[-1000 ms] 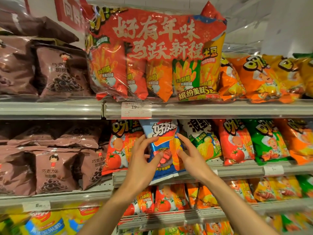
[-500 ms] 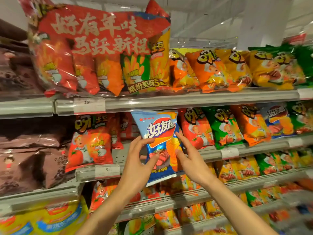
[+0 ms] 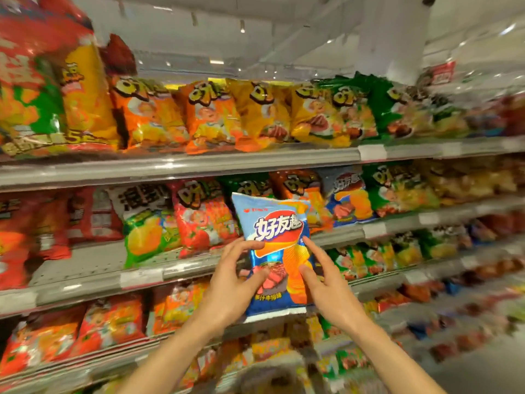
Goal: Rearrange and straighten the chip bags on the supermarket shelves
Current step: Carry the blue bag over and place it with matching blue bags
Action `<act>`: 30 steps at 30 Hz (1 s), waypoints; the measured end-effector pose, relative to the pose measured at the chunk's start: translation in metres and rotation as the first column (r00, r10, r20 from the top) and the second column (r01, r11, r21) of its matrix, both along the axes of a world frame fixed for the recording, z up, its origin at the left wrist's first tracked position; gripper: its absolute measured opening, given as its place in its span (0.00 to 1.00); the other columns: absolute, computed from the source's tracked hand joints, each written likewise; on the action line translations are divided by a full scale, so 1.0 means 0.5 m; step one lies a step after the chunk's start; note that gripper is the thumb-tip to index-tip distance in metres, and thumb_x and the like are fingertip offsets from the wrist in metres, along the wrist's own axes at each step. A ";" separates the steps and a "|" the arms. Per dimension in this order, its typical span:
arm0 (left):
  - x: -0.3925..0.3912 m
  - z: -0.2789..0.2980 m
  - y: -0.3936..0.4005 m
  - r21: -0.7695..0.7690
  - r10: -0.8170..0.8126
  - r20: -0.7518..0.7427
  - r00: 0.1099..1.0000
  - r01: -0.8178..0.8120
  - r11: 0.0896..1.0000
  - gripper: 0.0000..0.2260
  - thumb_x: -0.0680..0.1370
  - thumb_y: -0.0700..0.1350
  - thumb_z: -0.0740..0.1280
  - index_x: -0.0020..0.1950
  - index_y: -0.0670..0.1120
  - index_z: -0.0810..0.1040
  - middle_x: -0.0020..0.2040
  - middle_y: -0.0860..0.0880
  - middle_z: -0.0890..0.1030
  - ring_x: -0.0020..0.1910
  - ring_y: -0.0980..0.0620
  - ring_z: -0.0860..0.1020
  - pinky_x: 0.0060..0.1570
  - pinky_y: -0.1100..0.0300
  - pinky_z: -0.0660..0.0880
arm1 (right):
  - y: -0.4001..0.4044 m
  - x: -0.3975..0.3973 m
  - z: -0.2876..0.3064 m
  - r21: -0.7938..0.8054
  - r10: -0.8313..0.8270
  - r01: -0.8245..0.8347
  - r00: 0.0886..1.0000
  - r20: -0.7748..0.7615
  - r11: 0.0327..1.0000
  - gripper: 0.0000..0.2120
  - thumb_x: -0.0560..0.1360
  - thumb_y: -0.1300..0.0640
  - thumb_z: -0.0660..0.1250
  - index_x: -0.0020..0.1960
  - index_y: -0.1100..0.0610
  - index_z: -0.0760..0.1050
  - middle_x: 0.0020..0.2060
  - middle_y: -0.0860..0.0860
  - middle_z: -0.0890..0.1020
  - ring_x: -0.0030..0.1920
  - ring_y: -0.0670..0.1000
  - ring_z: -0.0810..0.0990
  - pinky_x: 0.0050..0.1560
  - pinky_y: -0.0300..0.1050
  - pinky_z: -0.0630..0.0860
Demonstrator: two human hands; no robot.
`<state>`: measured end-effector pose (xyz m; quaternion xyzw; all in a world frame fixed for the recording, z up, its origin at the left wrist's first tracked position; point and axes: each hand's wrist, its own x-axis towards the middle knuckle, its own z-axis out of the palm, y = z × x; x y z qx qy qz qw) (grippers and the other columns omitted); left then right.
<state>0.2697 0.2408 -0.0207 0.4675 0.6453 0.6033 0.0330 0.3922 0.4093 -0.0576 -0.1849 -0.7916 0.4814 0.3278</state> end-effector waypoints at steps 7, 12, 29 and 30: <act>0.073 0.002 0.228 -0.026 -0.120 0.008 0.993 0.120 0.992 0.17 0.76 0.39 0.72 0.59 0.57 0.77 0.66 0.56 0.74 0.61 0.58 0.78 0.54 0.56 0.80 | 0.192 0.117 0.001 -0.027 -0.096 0.096 0.995 -0.003 0.995 0.27 0.74 0.34 0.60 0.72 0.29 0.61 0.69 0.40 0.74 0.69 0.48 0.74 0.67 0.58 0.73; 0.105 -0.009 0.403 -0.045 -0.178 0.050 0.983 0.181 0.983 0.18 0.76 0.44 0.73 0.59 0.64 0.75 0.65 0.58 0.74 0.58 0.50 0.80 0.50 0.51 0.81 | 0.354 0.170 0.012 -0.009 -0.156 0.156 0.988 0.014 0.988 0.26 0.75 0.37 0.61 0.72 0.31 0.62 0.69 0.40 0.74 0.68 0.44 0.73 0.68 0.56 0.72; 0.222 0.007 0.858 -0.005 -0.110 0.067 0.992 0.111 0.994 0.17 0.76 0.42 0.73 0.58 0.61 0.76 0.61 0.56 0.75 0.52 0.56 0.79 0.47 0.69 0.74 | 0.815 0.278 0.063 0.025 -0.112 0.110 0.986 0.122 0.994 0.23 0.82 0.47 0.60 0.72 0.27 0.59 0.68 0.42 0.73 0.65 0.47 0.75 0.65 0.53 0.75; 0.236 0.005 0.878 0.000 -0.099 0.063 0.993 0.099 0.995 0.17 0.76 0.42 0.73 0.57 0.63 0.76 0.61 0.57 0.75 0.52 0.58 0.79 0.48 0.67 0.75 | 0.841 0.285 0.062 0.035 -0.100 0.096 0.987 0.123 0.995 0.23 0.82 0.48 0.60 0.73 0.30 0.59 0.62 0.41 0.75 0.56 0.42 0.76 0.57 0.44 0.77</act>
